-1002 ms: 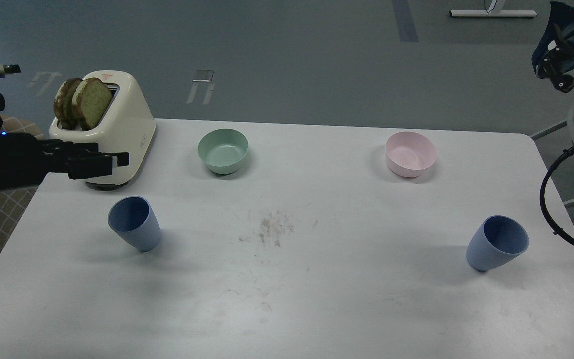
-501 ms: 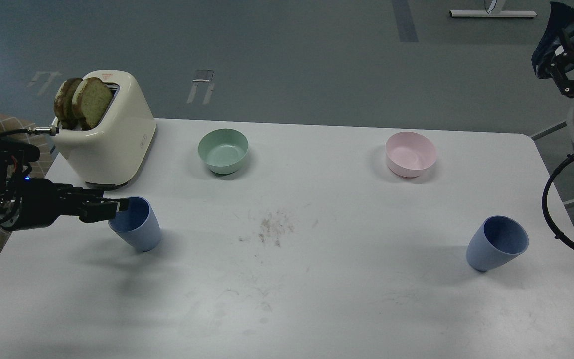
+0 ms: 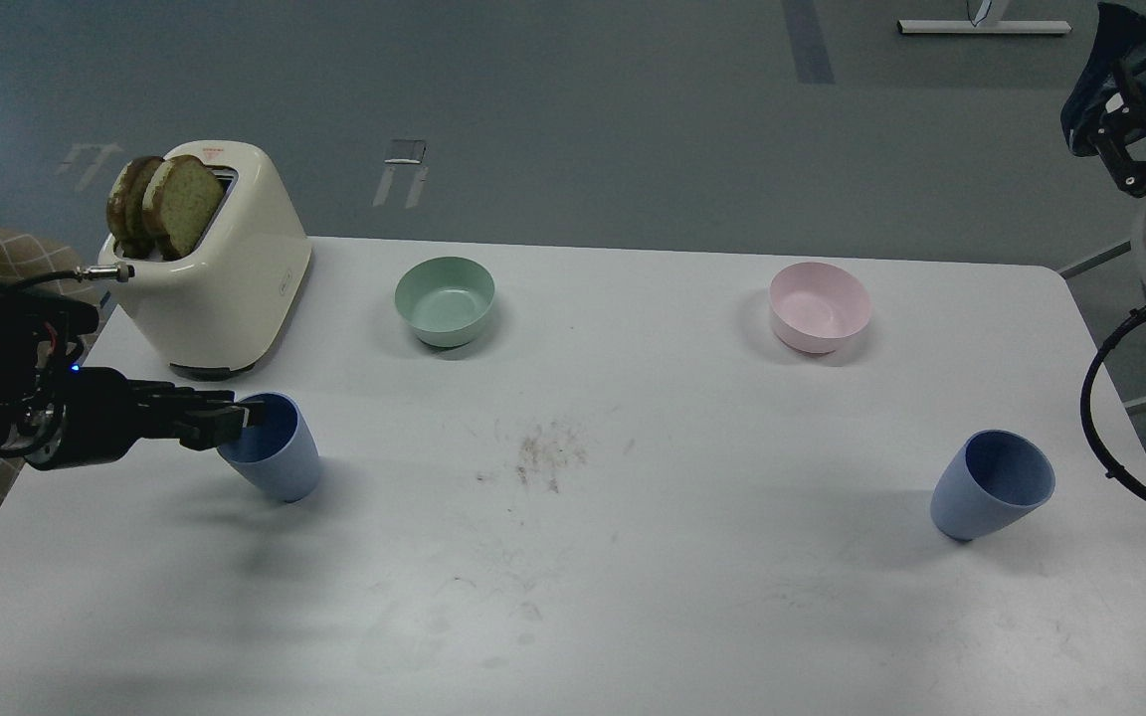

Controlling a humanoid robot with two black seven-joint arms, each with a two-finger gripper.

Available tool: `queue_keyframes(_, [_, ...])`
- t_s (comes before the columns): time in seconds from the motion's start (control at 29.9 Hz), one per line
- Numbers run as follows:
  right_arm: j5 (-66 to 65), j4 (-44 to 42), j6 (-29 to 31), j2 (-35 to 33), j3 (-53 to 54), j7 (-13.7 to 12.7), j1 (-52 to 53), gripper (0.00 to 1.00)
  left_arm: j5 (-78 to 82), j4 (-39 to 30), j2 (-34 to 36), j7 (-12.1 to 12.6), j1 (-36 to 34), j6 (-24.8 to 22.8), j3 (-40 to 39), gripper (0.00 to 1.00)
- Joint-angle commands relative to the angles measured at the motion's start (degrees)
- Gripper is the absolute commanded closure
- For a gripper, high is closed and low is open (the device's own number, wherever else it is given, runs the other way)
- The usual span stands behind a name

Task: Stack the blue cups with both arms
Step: 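Reach the left gripper to the blue cup near the toaster and grasp it, then lift the blue cup and carry it to the table center, lowering it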

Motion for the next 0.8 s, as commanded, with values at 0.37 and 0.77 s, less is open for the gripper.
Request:
queue_keyframes(0.37, [0.0, -0.2, 0.0, 0.0, 0.1, 0.0, -0.5, 0.00, 0.1, 2.4, -1.5, 0.0, 0.1, 0.7, 0.0, 0.98])
queue_keyframes(0.77, [0.0, -0.1, 0.0, -0.2, 0.3, 0.1, -1.5, 0.00, 0.6, -2.0, -0.4, -0.1, -4.2, 0.0, -0.3, 1.00])
